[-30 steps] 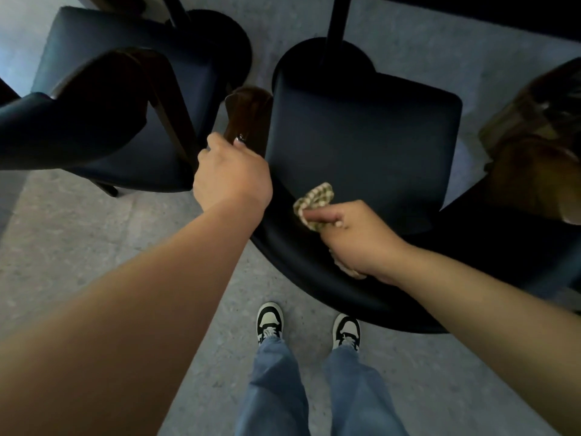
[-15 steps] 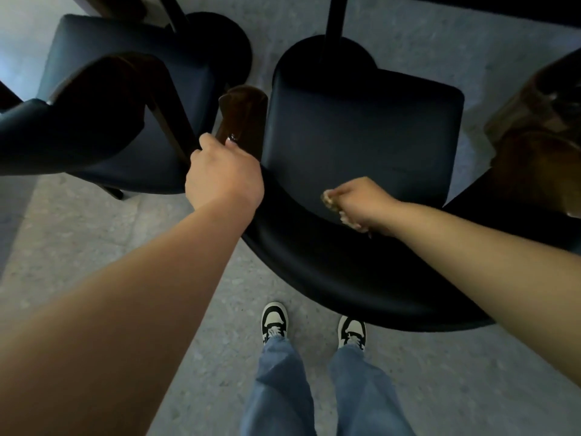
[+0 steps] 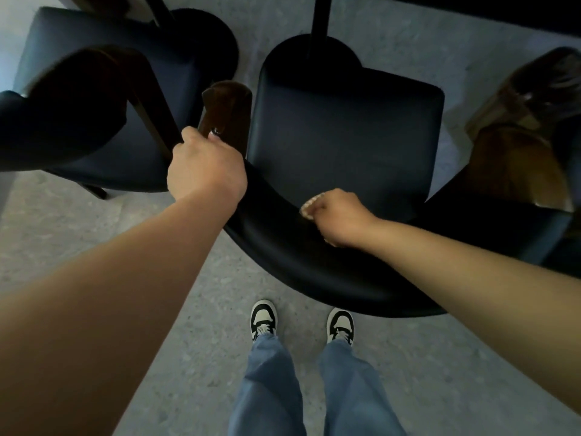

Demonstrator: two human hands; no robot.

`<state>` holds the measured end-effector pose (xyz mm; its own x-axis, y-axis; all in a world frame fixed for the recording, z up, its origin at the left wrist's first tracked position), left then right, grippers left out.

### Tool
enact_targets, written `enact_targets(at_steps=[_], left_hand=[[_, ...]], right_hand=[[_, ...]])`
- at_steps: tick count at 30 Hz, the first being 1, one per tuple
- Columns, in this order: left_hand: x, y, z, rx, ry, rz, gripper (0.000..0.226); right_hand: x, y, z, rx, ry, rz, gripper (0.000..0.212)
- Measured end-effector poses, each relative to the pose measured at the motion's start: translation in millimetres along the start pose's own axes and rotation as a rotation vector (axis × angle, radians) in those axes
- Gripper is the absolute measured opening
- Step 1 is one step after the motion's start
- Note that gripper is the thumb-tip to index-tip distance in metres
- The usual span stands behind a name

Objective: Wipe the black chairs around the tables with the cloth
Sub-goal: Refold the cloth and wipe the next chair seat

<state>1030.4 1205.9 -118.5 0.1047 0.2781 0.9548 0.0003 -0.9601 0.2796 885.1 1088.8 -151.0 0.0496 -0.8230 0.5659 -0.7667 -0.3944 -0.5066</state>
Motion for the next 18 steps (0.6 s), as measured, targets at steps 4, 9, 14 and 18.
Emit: enact_targets(at_steps=[4, 9, 14, 18], left_hand=[[2, 1, 0, -0.004, 0.0, 0.003, 0.037], [3, 1, -2, 0.016, -0.018, 0.007, 0.038], [11, 4, -5, 0.062, -0.048, -0.023, 0.04], [16, 9, -30, -0.054, -0.074, 0.004, 0.057]], right_hand=[[10, -18, -51, 0.152, 0.097, -0.021, 0.038], [3, -32, -102, 0.289, 0.122, -0.184, 0.038], [13, -41, -111, 0.293, 0.196, -0.194, 0.032], [37, -33, -69, 0.213, 0.302, -0.099, 0.031]])
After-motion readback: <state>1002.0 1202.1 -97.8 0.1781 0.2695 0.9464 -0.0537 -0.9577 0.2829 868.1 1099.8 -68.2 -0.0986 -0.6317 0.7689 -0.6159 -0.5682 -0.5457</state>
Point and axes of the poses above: each hand's wrist, its own z-axis towards the middle knuckle, its own x-axis out of the back of the hand, y = z × x, the point moved 1 cm from there along z, towards the middle knuckle, and after that the axes turned 5 degrees about y, right-handed, at the moved point
